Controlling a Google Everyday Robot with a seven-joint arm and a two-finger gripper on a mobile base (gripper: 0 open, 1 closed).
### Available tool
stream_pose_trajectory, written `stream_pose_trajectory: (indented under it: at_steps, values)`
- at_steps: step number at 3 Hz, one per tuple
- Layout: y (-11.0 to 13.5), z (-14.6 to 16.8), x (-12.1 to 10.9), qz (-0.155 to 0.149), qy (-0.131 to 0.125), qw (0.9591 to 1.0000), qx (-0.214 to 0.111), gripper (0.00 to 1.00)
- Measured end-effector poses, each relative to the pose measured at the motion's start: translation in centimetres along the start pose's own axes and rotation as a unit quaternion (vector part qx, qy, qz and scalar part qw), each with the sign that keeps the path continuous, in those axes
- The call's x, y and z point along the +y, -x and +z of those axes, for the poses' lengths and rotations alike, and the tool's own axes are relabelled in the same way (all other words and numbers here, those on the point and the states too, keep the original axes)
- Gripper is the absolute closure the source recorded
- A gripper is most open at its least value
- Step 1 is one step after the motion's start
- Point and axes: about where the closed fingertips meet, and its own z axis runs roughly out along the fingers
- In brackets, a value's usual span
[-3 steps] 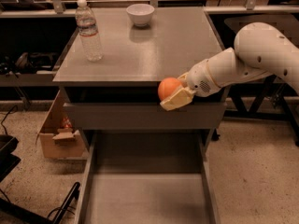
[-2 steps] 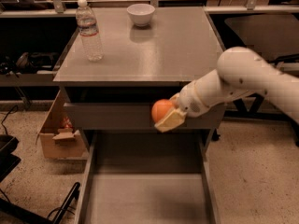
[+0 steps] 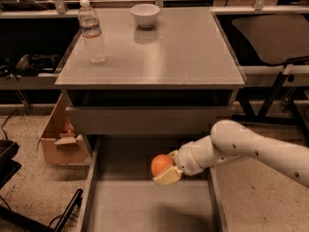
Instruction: Place orange into middle drawer
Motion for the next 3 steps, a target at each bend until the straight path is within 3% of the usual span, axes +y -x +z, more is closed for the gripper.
stream_pose_trajectory:
  at_steps: [1, 2, 3]
  values:
    - [-4.6, 5.3, -0.4, 0.066, 0.009, 0.9968, -0.044, 1.0]
    - [-8.3, 9.8, -1.1, 0.136, 0.014, 0.9874, -0.08, 1.0]
    - [-10.9, 13.3, -1.4, 0.185, 0.017, 0.9783, -0.092, 1.0]
